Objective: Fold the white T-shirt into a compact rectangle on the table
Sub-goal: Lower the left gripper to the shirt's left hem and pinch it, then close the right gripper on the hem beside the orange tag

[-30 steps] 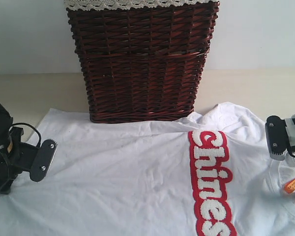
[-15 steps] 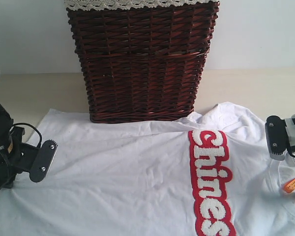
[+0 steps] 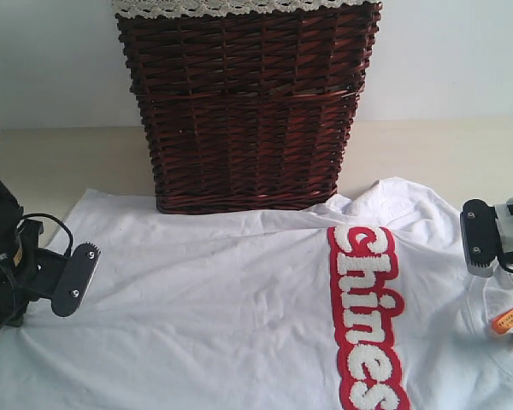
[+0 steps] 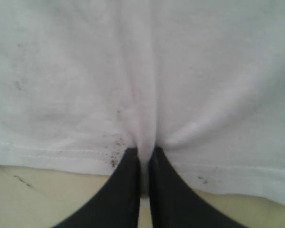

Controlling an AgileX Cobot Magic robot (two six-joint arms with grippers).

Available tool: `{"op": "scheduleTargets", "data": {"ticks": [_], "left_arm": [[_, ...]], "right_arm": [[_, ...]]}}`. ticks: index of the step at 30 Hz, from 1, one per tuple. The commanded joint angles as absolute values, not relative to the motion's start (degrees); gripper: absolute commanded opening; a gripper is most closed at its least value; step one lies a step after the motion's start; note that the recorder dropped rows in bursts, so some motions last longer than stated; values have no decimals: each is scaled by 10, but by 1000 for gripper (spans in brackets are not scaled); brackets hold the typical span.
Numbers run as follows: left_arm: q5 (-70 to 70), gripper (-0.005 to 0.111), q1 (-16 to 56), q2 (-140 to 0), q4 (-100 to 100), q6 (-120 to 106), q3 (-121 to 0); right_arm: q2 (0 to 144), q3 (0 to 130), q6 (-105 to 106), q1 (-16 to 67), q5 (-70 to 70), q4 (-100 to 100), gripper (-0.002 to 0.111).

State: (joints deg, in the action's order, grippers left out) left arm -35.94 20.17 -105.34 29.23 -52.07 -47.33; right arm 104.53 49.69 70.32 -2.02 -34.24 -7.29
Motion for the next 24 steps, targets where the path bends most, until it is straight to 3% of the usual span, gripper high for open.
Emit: {"op": "scheduleTargets", "data": {"ticks": [1,6,9,17,24], "left_arm": [[-354,2,199,-1055,294,-523,-471],[-356,2,199,-1055,294,-523,-471],[-356,2,199,-1055,294,-523,-471],[-356,2,199,-1055,294,-523,-471],[-356,2,199,-1055,294,-523,-471]], "right_arm": [[1051,495,701,-20,-327,-65,105],[1051,495,701,-20,-328,-76,99],[1051,495,701,-20,-330,-90,82],[1051,495,687,-20,-344,-90,0],[1051,495,673,-20,-348,-90,0]]}}
